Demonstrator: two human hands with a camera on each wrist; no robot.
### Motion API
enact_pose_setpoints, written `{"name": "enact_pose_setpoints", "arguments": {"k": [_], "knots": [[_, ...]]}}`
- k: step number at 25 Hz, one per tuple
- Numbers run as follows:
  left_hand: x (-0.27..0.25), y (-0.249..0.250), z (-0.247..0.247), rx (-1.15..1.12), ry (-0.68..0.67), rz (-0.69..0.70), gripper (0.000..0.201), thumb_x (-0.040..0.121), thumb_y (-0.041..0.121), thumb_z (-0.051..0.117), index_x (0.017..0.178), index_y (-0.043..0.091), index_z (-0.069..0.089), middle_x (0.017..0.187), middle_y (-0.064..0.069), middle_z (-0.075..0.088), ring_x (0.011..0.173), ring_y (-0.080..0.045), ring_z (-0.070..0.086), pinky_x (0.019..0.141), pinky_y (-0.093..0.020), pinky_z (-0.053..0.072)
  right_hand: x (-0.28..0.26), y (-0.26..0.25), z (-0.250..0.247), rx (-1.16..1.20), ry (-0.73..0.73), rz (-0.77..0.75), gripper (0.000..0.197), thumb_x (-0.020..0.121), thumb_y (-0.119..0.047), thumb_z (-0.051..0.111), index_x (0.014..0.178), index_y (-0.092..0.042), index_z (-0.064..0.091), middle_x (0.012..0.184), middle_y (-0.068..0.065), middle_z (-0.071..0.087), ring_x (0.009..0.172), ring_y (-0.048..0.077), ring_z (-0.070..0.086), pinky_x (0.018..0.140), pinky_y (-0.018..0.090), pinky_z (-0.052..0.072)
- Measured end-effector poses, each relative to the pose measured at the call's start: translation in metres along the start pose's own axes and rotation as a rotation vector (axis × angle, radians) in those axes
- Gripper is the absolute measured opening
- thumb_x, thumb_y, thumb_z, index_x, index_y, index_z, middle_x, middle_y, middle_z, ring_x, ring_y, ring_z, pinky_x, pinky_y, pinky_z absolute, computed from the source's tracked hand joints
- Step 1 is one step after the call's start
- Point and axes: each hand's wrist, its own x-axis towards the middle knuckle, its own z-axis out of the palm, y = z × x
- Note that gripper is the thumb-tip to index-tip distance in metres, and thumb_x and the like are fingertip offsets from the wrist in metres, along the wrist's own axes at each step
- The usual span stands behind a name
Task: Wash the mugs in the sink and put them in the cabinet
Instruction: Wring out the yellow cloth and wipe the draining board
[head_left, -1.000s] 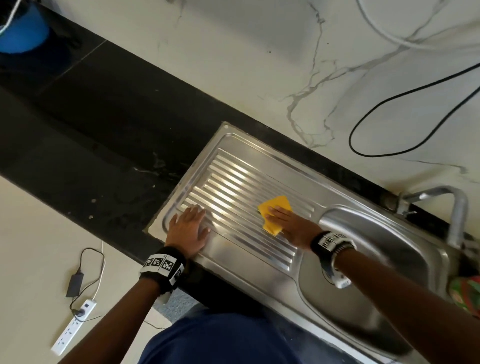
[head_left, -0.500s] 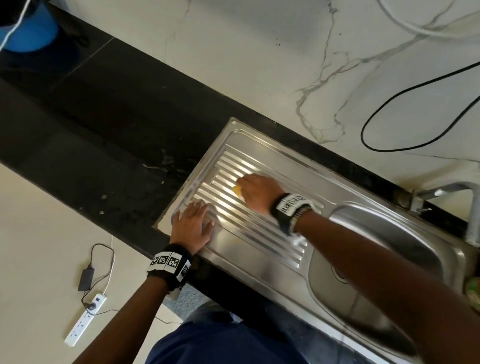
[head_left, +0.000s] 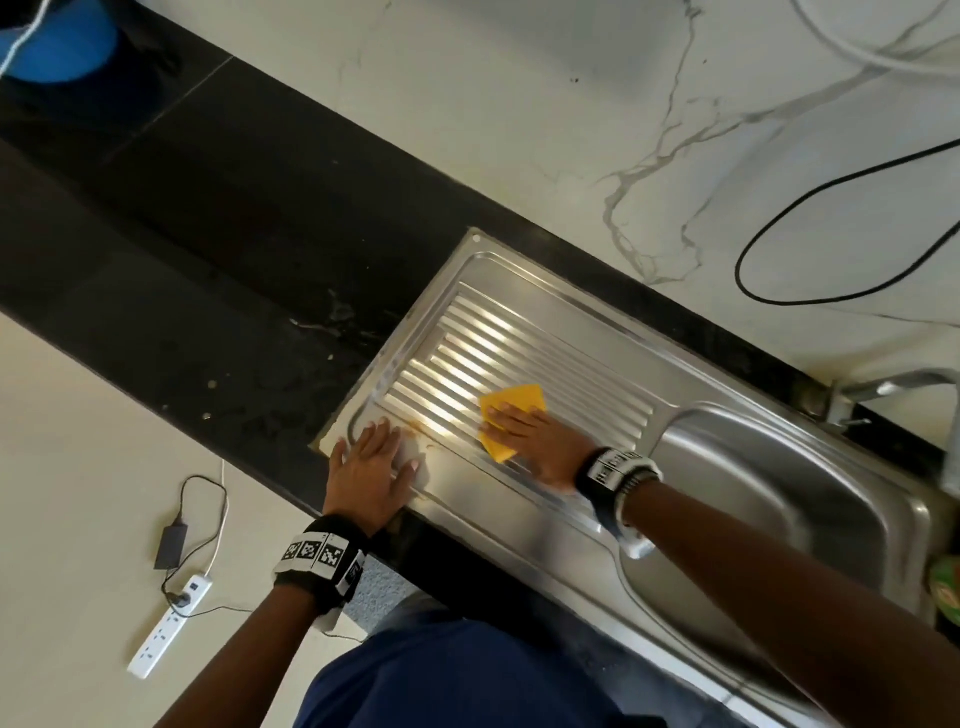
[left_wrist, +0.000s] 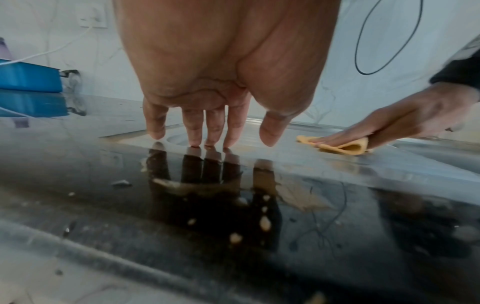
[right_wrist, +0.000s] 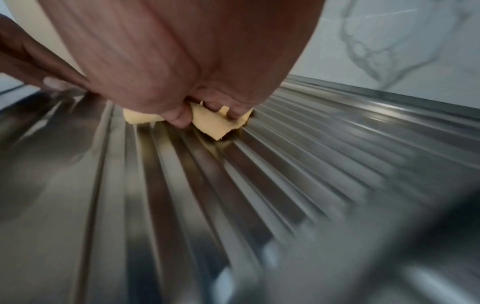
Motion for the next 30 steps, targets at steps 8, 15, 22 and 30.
{"name": "enact_pose_setpoints", "arguments": {"k": [8, 15, 22, 30], "knots": [[0.004, -0.004, -0.002, 0.074, 0.02, 0.061, 0.084, 0.092, 0.064, 0.011, 0.154, 0.017, 0.044, 0.164, -0.009, 0.039, 0.151, -0.028, 0.036, 0.125, -0.056, 0.019, -0.158, 0.021, 0.01, 0.087, -0.128, 0.28, 0.059, 0.092, -0.02, 0.048, 0.149, -0.033, 0.054, 0.154, 0.003, 0.055, 0.143, 0.028, 0.051, 0.113, 0.046, 0.046], [-0.002, -0.009, -0.015, 0.036, -0.002, 0.005, 0.062, 0.1, 0.053, 0.045, 0.152, 0.019, 0.044, 0.161, -0.006, 0.043, 0.147, -0.027, 0.041, 0.122, -0.059, 0.022, 0.026, -0.056, -0.064, 0.014, 0.29, 0.095, 0.046, 0.093, -0.033, 0.04, 0.127, -0.019, 0.069, 0.127, 0.009, 0.071, 0.116, 0.035, 0.067, 0.095, 0.046, 0.055], [-0.035, -0.022, -0.009, -0.034, 0.153, -0.2, 0.068, 0.097, 0.045, 0.055, 0.154, 0.01, 0.042, 0.162, -0.011, 0.04, 0.15, -0.031, 0.037, 0.125, -0.054, 0.019, 0.12, -0.13, -0.022, -0.015, 0.017, 0.058, 0.075, 0.099, -0.024, 0.047, 0.167, -0.028, 0.013, 0.175, 0.003, -0.004, 0.162, 0.027, -0.004, 0.129, 0.055, 0.01], [-0.041, -0.017, 0.003, -0.061, 0.101, -0.155, 0.07, 0.1, 0.046, 0.055, 0.156, 0.008, 0.038, 0.163, -0.014, 0.036, 0.152, -0.032, 0.033, 0.126, -0.056, 0.017, -0.034, -0.051, 0.059, 0.081, 0.12, -0.009, 0.067, 0.102, -0.031, 0.049, 0.165, -0.027, 0.026, 0.174, 0.003, 0.012, 0.161, 0.026, 0.004, 0.124, 0.058, 0.013]]}}
